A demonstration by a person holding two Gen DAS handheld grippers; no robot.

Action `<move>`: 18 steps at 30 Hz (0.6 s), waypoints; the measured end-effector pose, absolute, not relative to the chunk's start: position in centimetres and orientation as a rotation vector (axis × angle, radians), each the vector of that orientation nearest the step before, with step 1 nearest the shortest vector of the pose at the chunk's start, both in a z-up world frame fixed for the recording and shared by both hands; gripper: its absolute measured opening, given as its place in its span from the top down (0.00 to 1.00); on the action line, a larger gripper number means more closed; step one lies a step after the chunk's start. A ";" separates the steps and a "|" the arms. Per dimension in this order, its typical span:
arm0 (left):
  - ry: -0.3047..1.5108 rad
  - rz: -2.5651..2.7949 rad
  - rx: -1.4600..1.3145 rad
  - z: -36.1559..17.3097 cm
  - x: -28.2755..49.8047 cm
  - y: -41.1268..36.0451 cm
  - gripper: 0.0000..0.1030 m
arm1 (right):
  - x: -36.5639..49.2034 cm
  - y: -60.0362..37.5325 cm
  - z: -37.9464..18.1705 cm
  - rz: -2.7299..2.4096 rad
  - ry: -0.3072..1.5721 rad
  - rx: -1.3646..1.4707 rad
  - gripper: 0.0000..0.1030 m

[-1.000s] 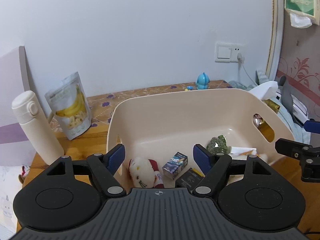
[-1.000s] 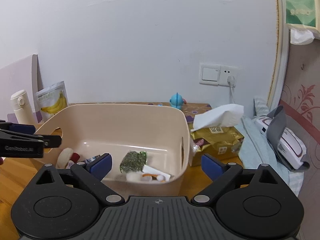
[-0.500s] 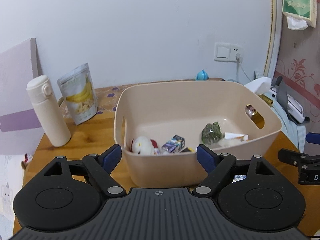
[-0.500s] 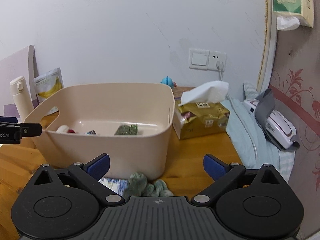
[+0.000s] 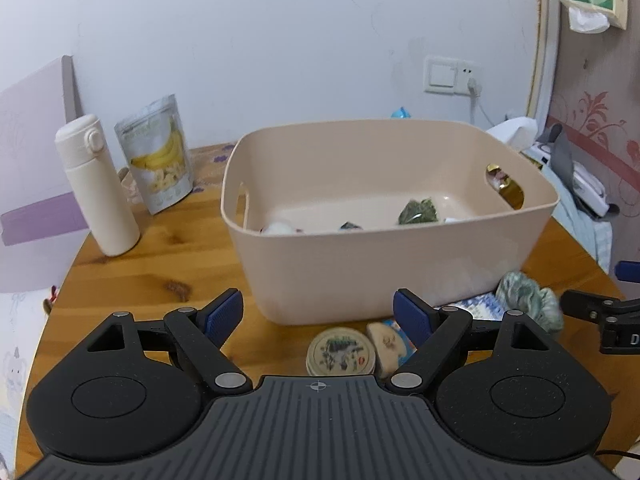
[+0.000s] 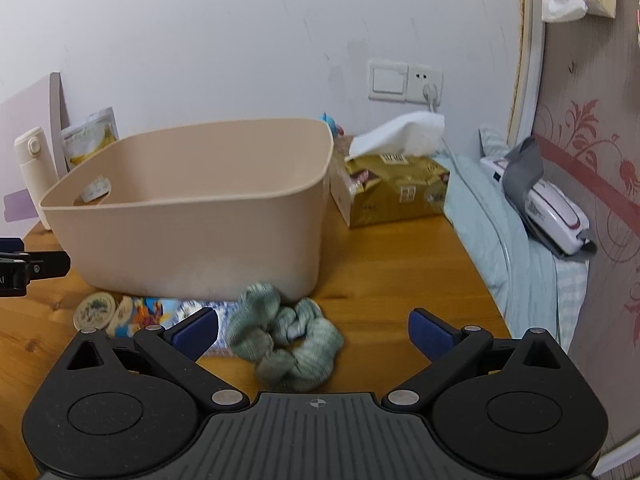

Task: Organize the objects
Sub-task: 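Move both tools back toward the tin and green scrunchie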

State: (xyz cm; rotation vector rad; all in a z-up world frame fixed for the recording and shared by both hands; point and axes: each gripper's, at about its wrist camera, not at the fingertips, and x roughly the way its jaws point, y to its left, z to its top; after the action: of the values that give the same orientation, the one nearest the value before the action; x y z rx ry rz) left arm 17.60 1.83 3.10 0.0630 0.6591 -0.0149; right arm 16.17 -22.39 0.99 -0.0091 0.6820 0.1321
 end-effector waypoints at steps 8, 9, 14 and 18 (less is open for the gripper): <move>0.698 -0.015 0.084 0.9 17.0 1.1 0.19 | 15.9 -23.4 -0.4 0.117 0.719 0.008 0.00; 0.698 -0.008 0.092 0.7 16.9 1.1 0.19 | 15.9 -23.5 -0.7 0.115 0.725 0.013 0.00; 0.726 -0.004 0.096 -0.3 17.0 1.3 0.19 | 15.8 -23.7 -1.6 0.118 0.752 0.013 0.00; 0.748 -0.007 0.090 -1.1 17.2 1.4 0.19 | 15.9 -23.7 -2.3 0.124 0.769 0.010 0.00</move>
State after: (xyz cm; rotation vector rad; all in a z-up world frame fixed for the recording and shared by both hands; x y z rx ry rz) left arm 17.18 1.37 -1.07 0.0903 0.7483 -0.0068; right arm 15.90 -23.71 -2.27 0.0096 0.7695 0.1244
